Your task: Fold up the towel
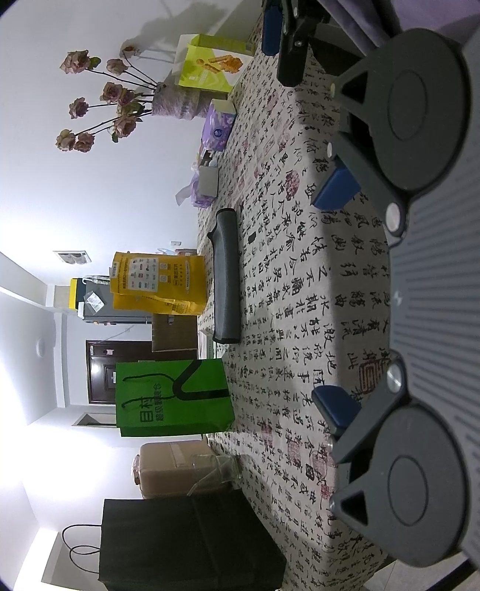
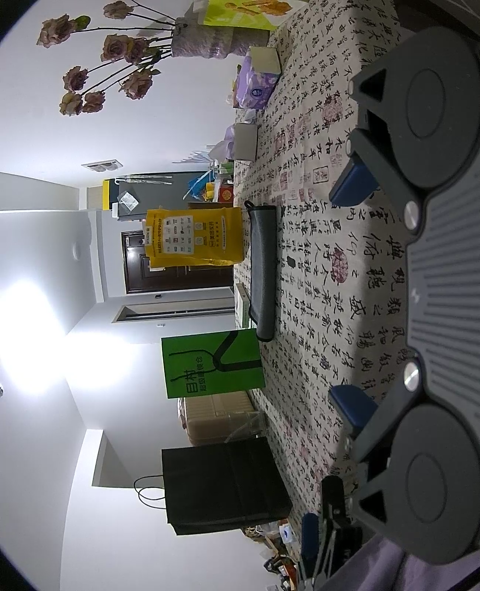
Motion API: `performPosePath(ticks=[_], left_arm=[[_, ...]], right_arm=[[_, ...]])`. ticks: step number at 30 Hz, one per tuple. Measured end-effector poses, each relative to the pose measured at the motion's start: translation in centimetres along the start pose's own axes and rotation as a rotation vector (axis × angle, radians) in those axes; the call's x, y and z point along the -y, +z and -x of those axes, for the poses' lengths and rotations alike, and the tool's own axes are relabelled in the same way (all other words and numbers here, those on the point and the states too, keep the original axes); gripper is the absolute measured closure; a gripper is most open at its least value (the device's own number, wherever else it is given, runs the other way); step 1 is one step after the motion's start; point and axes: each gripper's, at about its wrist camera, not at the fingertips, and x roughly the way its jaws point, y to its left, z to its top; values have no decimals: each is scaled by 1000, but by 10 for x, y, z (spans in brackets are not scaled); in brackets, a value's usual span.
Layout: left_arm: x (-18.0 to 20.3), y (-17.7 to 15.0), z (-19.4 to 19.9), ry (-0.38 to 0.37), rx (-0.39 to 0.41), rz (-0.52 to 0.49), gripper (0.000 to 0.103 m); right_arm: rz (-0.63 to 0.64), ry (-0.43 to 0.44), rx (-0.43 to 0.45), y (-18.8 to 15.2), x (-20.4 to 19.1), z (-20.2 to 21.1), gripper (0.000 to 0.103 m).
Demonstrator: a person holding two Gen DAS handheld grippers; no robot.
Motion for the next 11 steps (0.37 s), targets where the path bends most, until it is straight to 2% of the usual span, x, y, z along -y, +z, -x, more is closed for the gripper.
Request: performPosePath(ticks=[11], left_arm=[[0,0,0,3,-3,2,0]], right_arm=[[-5,1,-7,-2,0,-4,0]])
